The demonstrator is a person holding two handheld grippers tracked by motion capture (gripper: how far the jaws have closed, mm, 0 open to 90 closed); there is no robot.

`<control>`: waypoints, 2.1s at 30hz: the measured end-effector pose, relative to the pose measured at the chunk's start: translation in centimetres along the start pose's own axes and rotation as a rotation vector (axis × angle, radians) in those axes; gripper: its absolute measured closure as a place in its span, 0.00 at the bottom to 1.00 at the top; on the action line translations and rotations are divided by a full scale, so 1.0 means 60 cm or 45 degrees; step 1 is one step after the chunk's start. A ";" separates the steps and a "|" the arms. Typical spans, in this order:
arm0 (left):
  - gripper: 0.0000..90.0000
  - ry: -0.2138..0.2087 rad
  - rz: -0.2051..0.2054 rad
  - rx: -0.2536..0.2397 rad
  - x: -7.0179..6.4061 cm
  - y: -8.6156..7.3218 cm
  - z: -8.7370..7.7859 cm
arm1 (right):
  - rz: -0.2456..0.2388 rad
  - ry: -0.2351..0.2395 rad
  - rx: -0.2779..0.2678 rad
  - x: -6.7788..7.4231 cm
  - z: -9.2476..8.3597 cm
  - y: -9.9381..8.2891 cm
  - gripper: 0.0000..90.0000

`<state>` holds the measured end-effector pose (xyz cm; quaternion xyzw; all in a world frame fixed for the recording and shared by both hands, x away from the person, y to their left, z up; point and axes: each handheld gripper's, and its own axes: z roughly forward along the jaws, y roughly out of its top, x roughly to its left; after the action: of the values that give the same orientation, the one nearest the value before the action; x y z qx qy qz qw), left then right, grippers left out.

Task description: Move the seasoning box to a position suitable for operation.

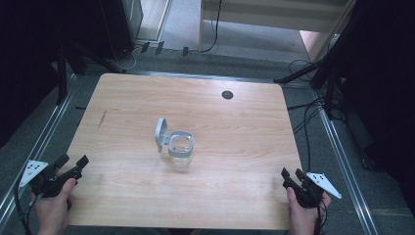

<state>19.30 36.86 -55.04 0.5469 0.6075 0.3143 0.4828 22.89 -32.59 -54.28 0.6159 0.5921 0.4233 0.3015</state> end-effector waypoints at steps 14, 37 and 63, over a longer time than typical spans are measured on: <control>0.83 -0.388 0.015 0.114 -0.118 0.016 0.043 | -0.144 0.299 -0.010 0.110 0.018 0.034 0.99; 1.00 -0.634 0.193 0.293 -0.330 -0.006 0.107 | -0.422 0.772 0.102 0.381 0.192 0.083 1.00; 1.00 -0.565 0.110 0.244 -0.342 0.011 0.115 | -0.463 0.954 0.037 0.394 0.208 0.106 1.00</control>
<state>24.62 16.12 -51.75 0.6713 0.4898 0.1477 0.5364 35.46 -8.46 -50.58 0.3088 0.7660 0.5494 0.1263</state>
